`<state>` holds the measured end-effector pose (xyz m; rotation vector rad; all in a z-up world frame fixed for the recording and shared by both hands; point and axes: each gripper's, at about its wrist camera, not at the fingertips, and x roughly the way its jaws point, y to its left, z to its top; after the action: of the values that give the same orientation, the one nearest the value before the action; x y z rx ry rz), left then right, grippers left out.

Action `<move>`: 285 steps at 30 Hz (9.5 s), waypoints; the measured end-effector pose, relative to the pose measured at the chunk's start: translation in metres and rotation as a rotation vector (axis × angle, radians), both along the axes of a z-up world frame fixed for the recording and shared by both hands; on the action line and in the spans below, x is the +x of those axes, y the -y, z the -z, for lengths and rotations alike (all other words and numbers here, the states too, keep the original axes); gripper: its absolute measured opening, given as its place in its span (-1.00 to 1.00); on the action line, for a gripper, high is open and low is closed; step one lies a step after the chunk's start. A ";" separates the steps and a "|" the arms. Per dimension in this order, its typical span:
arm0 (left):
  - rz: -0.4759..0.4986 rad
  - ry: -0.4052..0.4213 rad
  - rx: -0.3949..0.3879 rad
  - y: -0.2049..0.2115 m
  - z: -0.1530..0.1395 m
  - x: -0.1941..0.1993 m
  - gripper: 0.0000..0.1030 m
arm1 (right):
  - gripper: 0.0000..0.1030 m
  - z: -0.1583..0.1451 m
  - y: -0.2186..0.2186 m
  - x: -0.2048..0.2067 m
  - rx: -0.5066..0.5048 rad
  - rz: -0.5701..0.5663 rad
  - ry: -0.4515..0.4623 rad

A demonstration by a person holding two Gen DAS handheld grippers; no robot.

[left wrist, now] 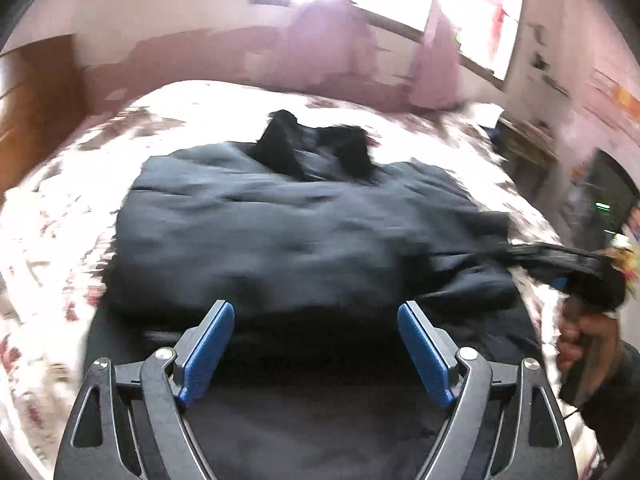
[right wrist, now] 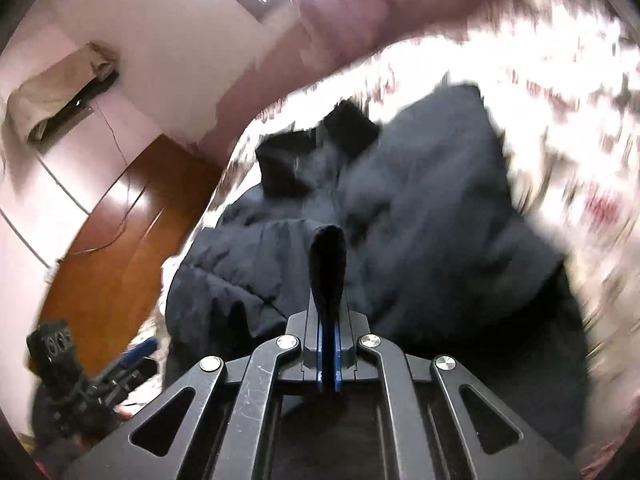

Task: Fold large clothes

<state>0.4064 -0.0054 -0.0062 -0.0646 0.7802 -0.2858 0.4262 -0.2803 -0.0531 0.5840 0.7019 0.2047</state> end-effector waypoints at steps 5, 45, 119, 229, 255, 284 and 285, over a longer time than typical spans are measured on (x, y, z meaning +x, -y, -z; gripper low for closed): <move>-0.157 -0.046 0.048 -0.045 0.005 0.015 0.61 | -0.91 -0.017 0.017 0.006 -0.160 0.129 0.010; -0.020 -0.242 0.127 -0.001 0.015 0.172 0.72 | 0.55 -0.046 0.020 0.069 -0.466 -0.185 -0.179; 0.164 -0.261 -0.149 0.046 -0.010 0.347 -0.13 | -0.29 -0.036 0.038 0.300 -0.074 -0.330 -0.264; -0.148 0.308 -0.023 0.003 -0.142 -0.150 1.00 | 0.87 -0.184 -0.047 -0.180 -0.424 -0.079 0.281; -0.119 0.341 0.167 -0.014 -0.096 -0.294 1.00 | 0.88 -0.144 -0.068 -0.339 -0.529 -0.062 0.305; -0.075 -0.053 0.266 -0.054 0.077 -0.317 1.00 | 0.87 0.012 -0.065 -0.350 -0.749 -0.176 -0.127; -0.071 -0.056 0.273 -0.053 0.079 -0.317 1.00 | 0.87 0.017 -0.064 -0.347 -0.740 -0.185 -0.150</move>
<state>0.0894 0.0472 -0.0851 0.1576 0.8649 -0.1084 0.0792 -0.2161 -0.0700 -0.1757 0.9111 0.0610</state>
